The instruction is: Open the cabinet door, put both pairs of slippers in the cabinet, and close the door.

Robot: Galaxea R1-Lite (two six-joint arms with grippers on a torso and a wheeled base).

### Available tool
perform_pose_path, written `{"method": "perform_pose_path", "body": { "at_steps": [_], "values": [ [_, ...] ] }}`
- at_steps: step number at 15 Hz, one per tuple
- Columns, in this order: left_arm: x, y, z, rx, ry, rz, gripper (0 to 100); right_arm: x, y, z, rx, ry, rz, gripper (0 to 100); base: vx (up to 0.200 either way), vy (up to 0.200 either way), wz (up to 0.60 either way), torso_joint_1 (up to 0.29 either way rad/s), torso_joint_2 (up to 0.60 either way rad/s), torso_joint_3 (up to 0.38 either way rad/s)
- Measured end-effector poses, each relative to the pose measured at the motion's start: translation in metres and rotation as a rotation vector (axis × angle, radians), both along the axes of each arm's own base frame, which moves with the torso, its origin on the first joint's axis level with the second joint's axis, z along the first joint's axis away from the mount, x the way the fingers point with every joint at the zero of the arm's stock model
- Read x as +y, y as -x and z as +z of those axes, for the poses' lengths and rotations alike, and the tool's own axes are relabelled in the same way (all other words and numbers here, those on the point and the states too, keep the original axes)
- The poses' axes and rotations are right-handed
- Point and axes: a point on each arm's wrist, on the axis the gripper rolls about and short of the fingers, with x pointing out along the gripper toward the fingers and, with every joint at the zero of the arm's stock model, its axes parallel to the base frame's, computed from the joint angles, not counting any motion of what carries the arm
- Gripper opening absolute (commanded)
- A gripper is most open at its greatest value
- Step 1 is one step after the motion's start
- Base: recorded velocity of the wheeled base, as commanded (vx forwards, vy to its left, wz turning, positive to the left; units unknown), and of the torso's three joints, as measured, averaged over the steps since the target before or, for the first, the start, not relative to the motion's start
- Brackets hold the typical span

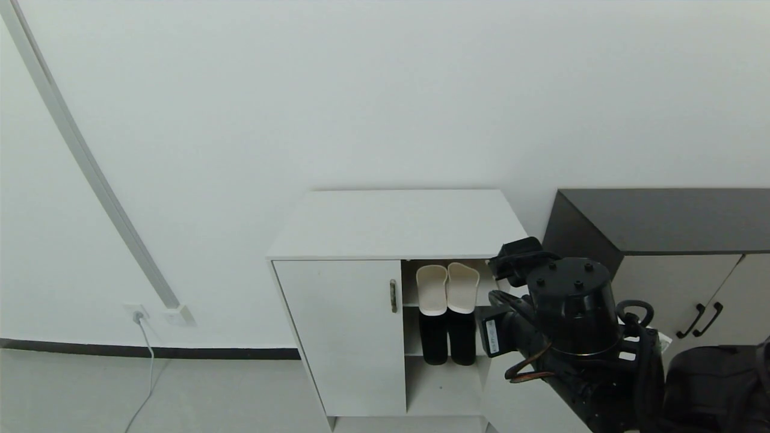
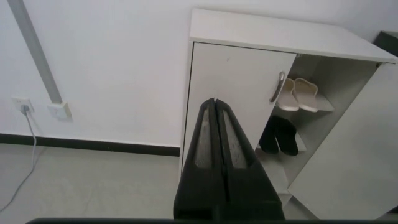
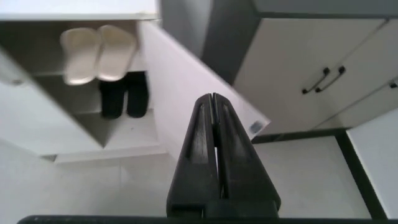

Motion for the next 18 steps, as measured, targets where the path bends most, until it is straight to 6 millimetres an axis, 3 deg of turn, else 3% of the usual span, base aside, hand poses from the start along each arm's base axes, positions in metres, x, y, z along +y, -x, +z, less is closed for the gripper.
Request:
{"method": "perform_pose_path", "body": {
  "at_steps": [6, 13, 18],
  "values": [
    [0.0000, 0.0000, 0.0000, 0.000, 0.000, 0.000, 0, -0.0009, 0.0007, -0.0013, 0.003, 0.003, 0.002, 0, 0.000, 0.000, 0.00, 0.172, -0.37, -0.202],
    [0.0000, 0.0000, 0.0000, 0.000, 0.000, 0.000, 0, -0.0012, 0.0010, -0.0011, 0.001, 0.003, 0.002, 0, 0.000, 0.000, 0.00, 0.005, -0.01, -0.008],
    [0.0000, 0.0000, 0.0000, 0.000, 0.000, 0.000, 0, -0.0011, 0.0017, -0.0017, 0.002, 0.005, 0.005, 0, 0.000, 0.000, -0.60, 0.000, 0.00, 0.001]
  ]
}}
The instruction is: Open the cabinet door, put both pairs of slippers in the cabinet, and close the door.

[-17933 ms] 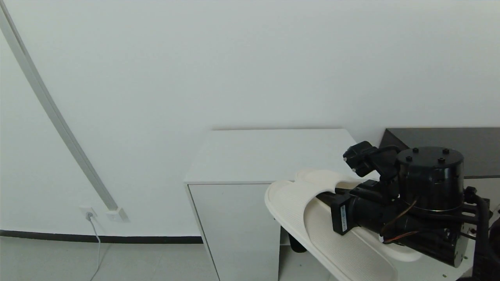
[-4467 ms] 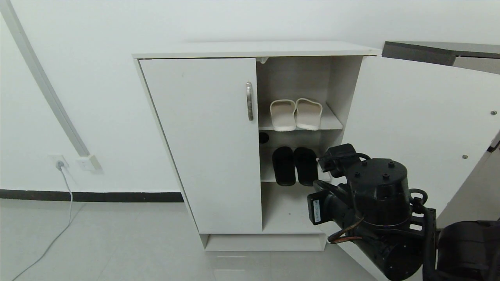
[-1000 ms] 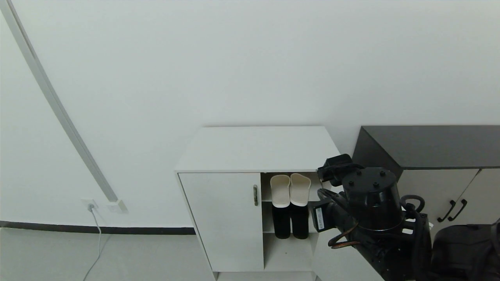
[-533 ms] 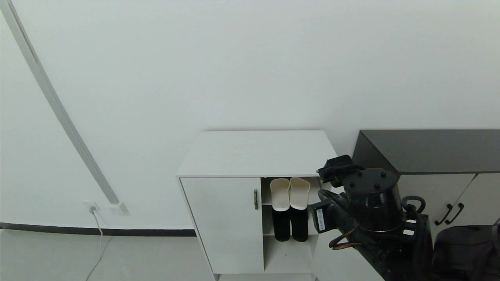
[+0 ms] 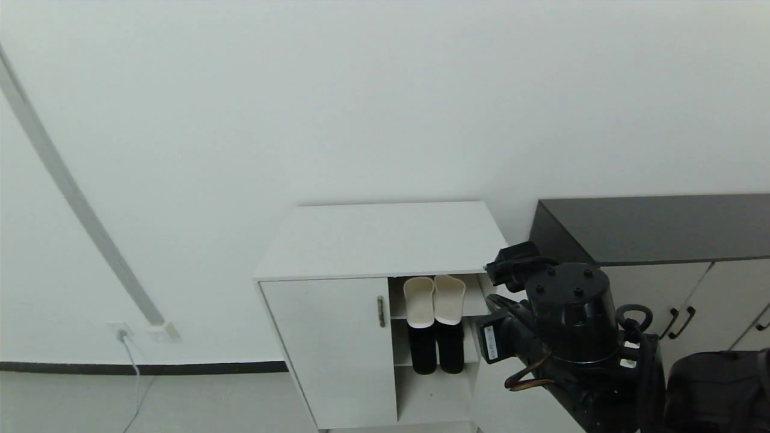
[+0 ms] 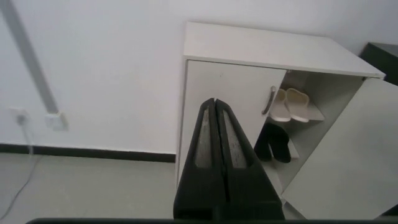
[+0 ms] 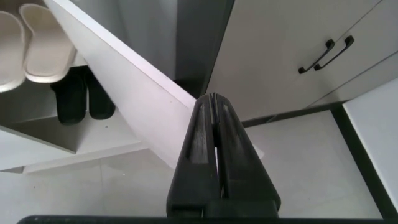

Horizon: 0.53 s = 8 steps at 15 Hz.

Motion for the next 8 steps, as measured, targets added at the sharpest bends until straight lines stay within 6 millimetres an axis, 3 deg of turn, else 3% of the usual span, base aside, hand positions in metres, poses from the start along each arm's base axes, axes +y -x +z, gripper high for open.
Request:
{"method": "perform_pose_path", "body": {
  "at_steps": [3, 8],
  "values": [
    [0.0000, 0.0000, -0.0002, 0.001, 0.000, 0.000, 0, -0.0002, 0.0002, 0.0005, -0.001, -0.001, -0.001, 0, 0.000, 0.000, -0.60, 0.006, 0.00, 0.001],
    [0.0000, 0.0000, 0.0000, 0.000, 0.000, 0.000, 0, -0.0010, -0.0004, 0.0005, -0.002, 0.007, -0.002, 0, 0.000, 0.000, 0.00, 0.000, 0.00, 0.000]
  ]
}}
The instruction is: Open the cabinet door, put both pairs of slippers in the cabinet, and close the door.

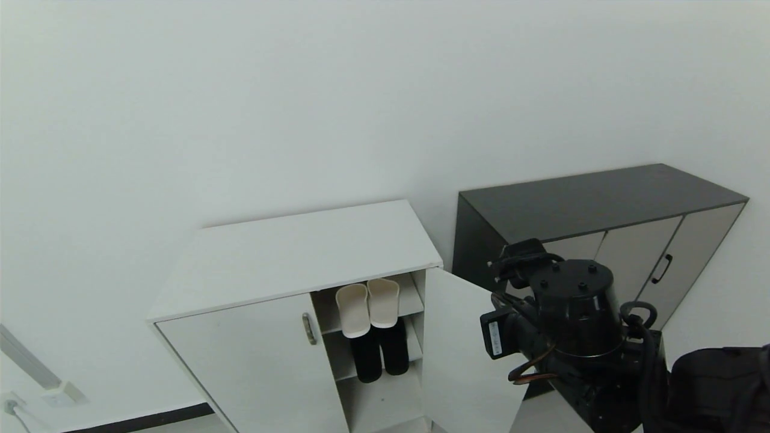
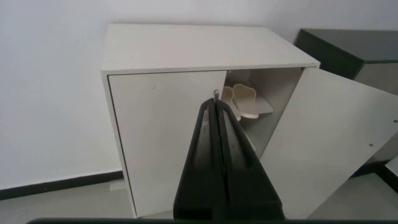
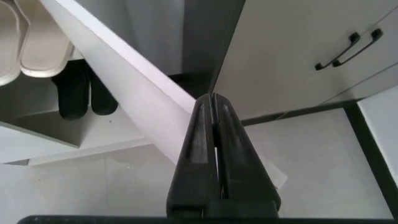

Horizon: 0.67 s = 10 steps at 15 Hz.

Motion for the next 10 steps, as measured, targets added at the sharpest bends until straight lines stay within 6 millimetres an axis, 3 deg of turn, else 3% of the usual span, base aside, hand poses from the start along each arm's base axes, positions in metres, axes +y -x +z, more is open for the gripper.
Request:
{"method": "perform_pose_path", "body": {
  "at_steps": [2, 10],
  "values": [
    [0.0000, 0.0000, 0.0000, 0.000, 0.000, -0.001, 0, 0.0003, 0.0001, -0.0001, 0.000, 0.000, 0.001, 0, 0.000, 0.000, 0.00, 0.000, 0.00, 0.000],
    [0.0001, 0.0000, 0.0000, 0.000, 0.000, 0.001, 0, -0.0028, -0.0037, -0.0022, 0.005, 0.006, -0.015, 0, -0.200, 0.000, 0.00, -0.001, 0.00, 0.001]
  ]
}}
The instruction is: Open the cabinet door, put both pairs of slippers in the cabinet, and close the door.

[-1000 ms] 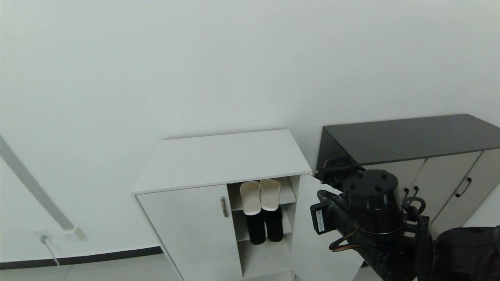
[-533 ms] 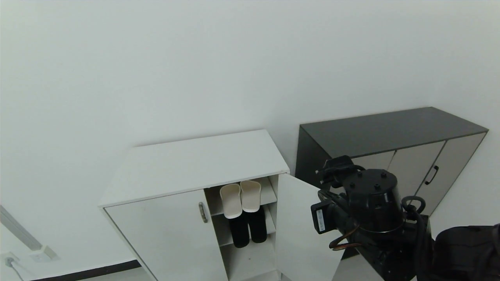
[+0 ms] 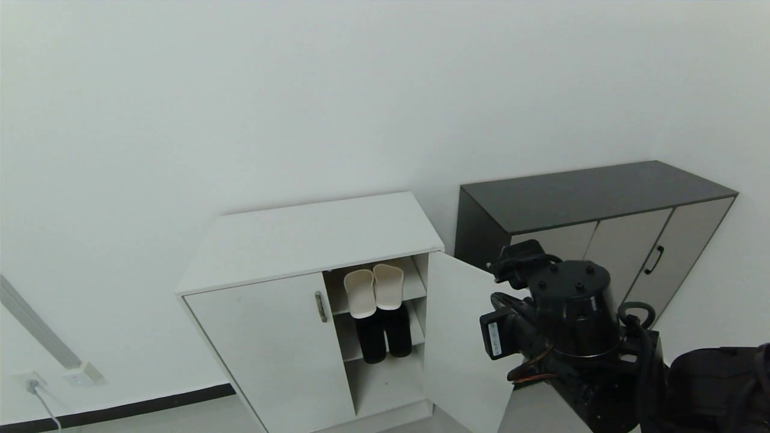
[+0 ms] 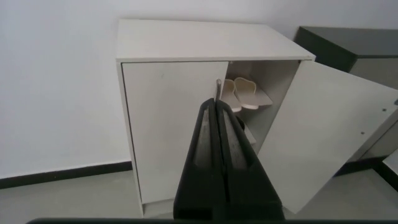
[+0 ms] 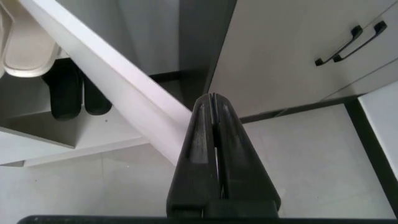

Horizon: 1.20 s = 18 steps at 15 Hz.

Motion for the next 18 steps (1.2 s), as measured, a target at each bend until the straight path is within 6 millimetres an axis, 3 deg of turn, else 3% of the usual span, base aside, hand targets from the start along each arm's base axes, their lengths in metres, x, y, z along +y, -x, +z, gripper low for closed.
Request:
{"method": "perform_pose_path", "body": {
  "at_steps": [3, 9, 13, 18],
  "values": [
    [0.000, 0.000, 0.000, 0.000, 0.000, 0.001, 0, -0.007, -0.008, -0.003, 0.010, 0.014, -0.012, 0, 0.000, 0.000, 0.00, 0.000, 0.00, 0.000],
    [0.000, 0.000, 0.000, 0.000, 0.003, 0.002, 0, -0.035, -0.085, 0.012, -0.033, -0.046, -0.115, 0, 0.000, 0.000, 0.00, 0.000, 0.00, 0.000],
    [0.000, 0.000, 0.000, 0.000, 0.002, 0.002, 0, -0.057, -0.130, -0.002, -0.014, -0.056, -0.178, 0, 0.000, 0.000, 0.00, 0.000, 0.00, 0.000],
    [0.000, 0.000, 0.000, 0.000, 0.001, 0.001, 0, -0.066, -0.157, -0.026, 0.025, -0.049, -0.208, 0, 0.000, 0.000, 0.00, 0.000, 0.00, 0.000]
  ]
}}
